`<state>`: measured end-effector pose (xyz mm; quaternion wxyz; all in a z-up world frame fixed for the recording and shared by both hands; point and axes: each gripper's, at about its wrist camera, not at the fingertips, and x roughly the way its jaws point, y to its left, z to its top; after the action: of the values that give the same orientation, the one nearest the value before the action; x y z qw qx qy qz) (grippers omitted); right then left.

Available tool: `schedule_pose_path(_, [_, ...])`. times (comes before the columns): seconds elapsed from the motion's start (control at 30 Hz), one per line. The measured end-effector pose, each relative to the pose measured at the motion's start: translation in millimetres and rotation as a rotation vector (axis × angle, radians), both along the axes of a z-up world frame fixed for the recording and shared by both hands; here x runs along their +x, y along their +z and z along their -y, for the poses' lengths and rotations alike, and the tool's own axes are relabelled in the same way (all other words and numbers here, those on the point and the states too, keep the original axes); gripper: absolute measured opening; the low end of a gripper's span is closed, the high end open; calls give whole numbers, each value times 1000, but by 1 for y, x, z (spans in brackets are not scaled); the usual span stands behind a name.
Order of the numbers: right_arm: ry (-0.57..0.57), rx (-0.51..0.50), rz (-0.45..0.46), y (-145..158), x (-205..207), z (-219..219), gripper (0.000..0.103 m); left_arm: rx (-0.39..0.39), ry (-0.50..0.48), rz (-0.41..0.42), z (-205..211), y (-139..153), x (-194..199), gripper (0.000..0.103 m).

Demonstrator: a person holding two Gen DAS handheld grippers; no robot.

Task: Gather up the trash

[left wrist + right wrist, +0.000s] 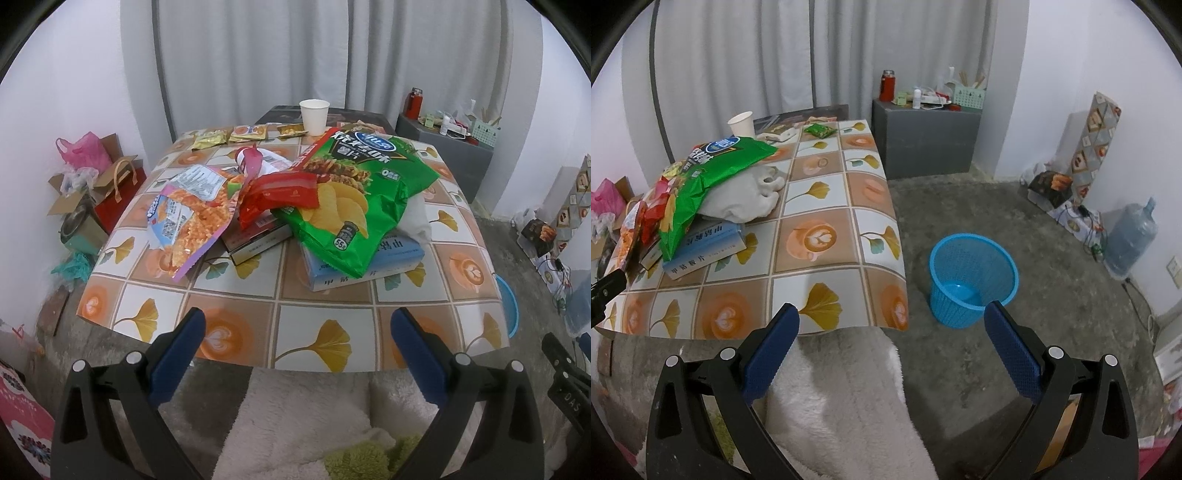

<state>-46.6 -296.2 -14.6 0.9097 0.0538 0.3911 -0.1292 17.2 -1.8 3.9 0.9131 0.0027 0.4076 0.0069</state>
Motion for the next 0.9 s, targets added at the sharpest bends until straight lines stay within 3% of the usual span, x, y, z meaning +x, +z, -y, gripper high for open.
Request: schedule_pose_path(0.9, [2, 1, 0, -1, -1, -1, 96, 1, 10, -1, -6, -1, -1, 98])
